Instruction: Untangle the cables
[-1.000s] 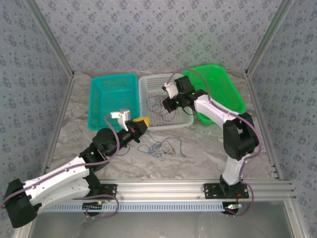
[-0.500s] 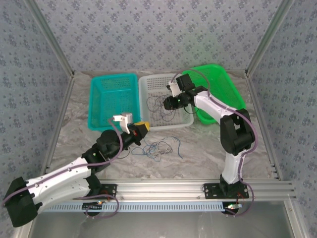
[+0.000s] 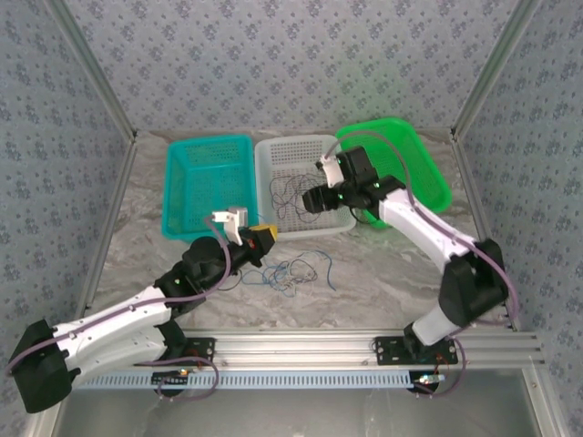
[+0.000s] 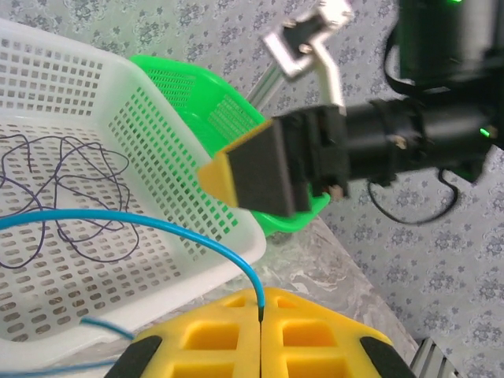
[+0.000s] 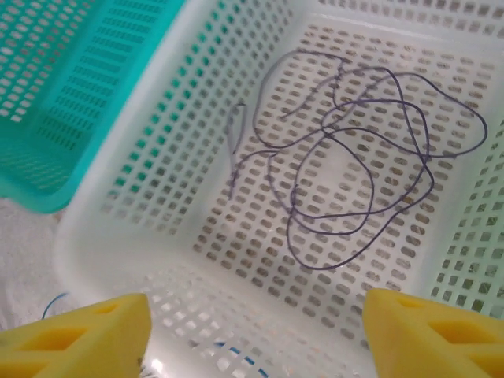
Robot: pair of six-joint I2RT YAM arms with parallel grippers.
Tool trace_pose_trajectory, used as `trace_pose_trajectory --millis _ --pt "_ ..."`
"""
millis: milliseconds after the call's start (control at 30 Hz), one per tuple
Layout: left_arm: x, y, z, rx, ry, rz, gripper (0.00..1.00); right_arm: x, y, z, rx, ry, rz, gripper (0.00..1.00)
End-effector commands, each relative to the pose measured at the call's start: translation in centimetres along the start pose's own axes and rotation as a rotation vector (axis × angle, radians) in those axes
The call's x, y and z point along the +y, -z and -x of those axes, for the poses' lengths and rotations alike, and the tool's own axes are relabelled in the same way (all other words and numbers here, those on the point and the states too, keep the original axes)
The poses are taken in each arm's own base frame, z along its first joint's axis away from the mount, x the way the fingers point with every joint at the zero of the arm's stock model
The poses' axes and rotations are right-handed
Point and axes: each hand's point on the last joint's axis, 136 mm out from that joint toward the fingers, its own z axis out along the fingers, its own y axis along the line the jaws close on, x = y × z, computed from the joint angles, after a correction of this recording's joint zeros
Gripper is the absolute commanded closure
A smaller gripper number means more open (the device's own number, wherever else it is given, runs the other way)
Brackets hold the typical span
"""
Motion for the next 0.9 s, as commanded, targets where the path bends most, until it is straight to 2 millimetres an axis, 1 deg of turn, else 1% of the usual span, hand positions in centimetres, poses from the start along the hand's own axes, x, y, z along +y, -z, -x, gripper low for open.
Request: trace_pose_trajectory --millis 0,100,167,233,333,400,500,733,800,867 --pt "-2.8 -0.1 2.9 -0.060 -0.014 -0.080 0.94 0.3 1.6 -2.8 -0.023 0.068 -0.052 0.32" --pt "-3.1 -0.5 3.1 -0.055 -0.021 -0.084 0.94 2.2 2.9 -4.7 -0.102 0.095 -0.003 0.34" --pt "-3.4 -0.8 3.1 -0.048 -0.023 -0.091 0.94 3.6 2.9 -6.1 -0.153 0.120 0.033 0.32" --pt "-3.6 -1.1 3.1 -0.046 -0.022 -0.100 0.95 5.0 2.5 -7.4 -0.195 0.141 0.052 0.28" --pt "-4.1 -1.4 3.4 -0.047 -0.018 -0.115 0.95 6.6 1.4 -8.5 -0.219 0.144 0.072 0.27" --pt "-4.5 -1.4 3.5 -0.047 -0.019 -0.125 0.95 7.8 0.6 -8.8 -0.236 0.165 0.082 0.25" --pt "-5.0 -1.3 3.9 -0.053 -0.020 -0.134 0.96 9.4 -0.2 -8.8 -0.273 0.216 0.080 0.23" --pt "-5.9 -1.5 4.1 -0.060 -0.019 -0.152 0.96 11.9 -2.4 -8.4 -0.299 0.239 0.130 0.22" --pt "-6.2 -1.5 4.3 -0.065 -0.018 -0.158 0.97 12.0 -3.2 -8.6 -0.287 0.245 0.115 0.22" --pt "-6.4 -1.5 4.4 -0.068 -0.016 -0.166 0.97 11.6 -4.0 -8.5 -0.287 0.229 0.087 0.23"
